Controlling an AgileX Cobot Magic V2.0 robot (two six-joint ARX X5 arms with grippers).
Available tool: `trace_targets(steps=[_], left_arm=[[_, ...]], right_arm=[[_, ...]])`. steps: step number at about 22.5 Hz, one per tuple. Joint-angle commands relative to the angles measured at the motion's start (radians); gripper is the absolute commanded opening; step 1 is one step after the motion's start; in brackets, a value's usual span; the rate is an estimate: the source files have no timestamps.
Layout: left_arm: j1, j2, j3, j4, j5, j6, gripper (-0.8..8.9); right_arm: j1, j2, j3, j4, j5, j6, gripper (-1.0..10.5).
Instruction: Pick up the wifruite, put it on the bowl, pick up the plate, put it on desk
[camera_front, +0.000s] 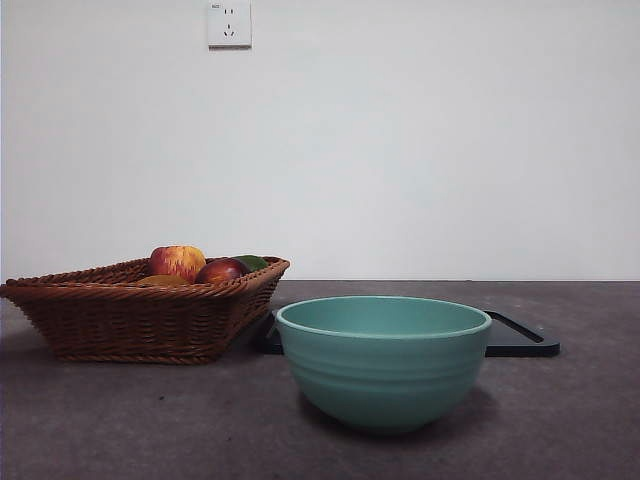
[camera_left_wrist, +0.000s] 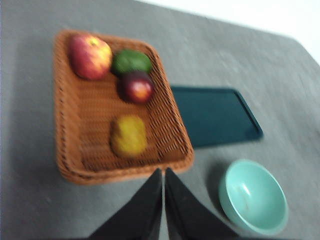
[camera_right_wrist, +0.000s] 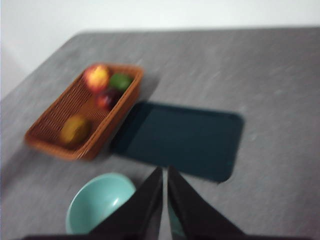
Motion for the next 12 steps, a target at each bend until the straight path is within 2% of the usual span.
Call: trace_targets(steps=[1, 7, 12], left_arm=[[-0.039, 0.048, 0.064, -0.060, 0.027, 0.060, 0.10], [-0.126, 0.081, 0.101, -0.166, 0.084, 0.106, 0.09], [-0.134, 0.081, 0.101, -0.173, 0.084, 0.105, 0.09]], right_arm=[[0.042, 0.073, 0.071, -0.086, -0.011, -0.094, 0.1], [0.193, 0.146, 0.113, -0.225, -0.013, -0.175, 0.1], [0.256, 0.150, 0.113, -0.237, -0.013, -0.177, 0.1]])
